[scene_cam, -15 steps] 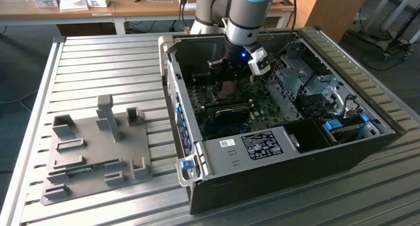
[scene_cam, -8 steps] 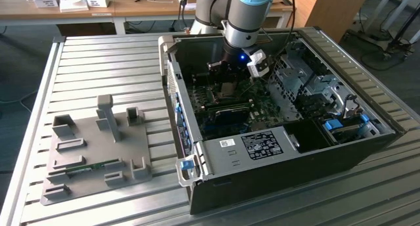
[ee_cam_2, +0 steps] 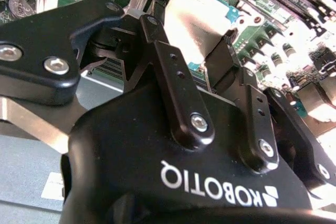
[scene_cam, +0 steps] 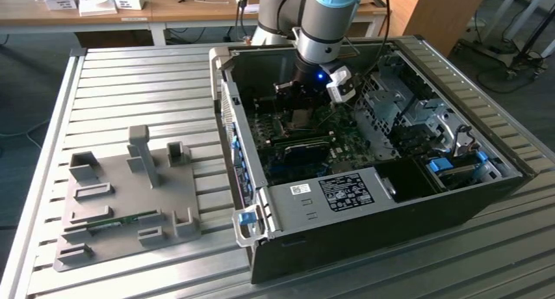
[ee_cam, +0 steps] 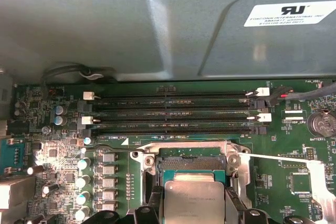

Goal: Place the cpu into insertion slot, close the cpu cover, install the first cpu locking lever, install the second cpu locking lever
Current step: 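Place the cpu into insertion slot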

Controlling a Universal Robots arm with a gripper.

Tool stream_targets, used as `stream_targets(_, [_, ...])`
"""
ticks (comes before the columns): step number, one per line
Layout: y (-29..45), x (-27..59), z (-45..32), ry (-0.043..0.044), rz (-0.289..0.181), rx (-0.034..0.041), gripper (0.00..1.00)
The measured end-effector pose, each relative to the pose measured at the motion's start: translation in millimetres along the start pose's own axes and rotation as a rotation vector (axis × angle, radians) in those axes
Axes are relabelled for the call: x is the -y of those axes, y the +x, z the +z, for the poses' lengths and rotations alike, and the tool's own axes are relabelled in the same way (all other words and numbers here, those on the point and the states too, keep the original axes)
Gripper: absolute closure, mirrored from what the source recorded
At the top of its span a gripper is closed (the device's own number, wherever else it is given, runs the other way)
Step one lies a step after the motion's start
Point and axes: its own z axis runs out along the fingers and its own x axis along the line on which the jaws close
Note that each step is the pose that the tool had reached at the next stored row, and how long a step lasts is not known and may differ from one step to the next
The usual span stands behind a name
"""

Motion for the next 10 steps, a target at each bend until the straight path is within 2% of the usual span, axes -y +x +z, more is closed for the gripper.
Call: stream_targets(10, [0.0, 0.0, 0.2, 0.0001, 0.01, 0.0009, 0.46])
